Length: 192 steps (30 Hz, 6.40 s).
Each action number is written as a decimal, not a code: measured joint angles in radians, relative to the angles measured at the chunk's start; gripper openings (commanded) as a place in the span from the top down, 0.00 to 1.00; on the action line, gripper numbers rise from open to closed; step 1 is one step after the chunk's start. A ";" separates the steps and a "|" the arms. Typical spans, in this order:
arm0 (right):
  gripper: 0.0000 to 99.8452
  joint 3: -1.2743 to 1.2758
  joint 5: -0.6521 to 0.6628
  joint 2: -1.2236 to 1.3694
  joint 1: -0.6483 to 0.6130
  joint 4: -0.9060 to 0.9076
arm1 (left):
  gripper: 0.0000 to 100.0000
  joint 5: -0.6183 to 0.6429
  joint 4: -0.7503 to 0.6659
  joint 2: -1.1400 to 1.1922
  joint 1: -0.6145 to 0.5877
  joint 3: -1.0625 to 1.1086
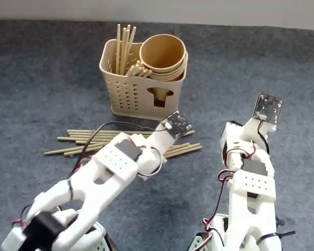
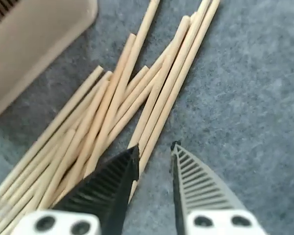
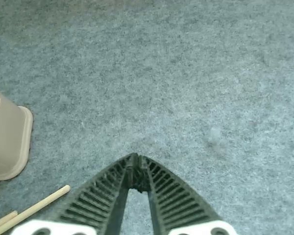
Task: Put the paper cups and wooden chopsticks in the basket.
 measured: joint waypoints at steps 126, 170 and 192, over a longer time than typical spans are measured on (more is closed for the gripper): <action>0.99 0.000 0.000 0.000 0.000 0.000 | 0.99 -0.006 -0.296 -1.458 -0.215 0.669; 0.99 0.000 0.000 0.000 0.000 0.000 | 0.99 0.069 -0.681 -0.793 -0.327 -0.006; 0.99 0.000 0.000 0.000 0.002 0.000 | 0.99 0.077 -0.720 -0.144 -0.408 -0.381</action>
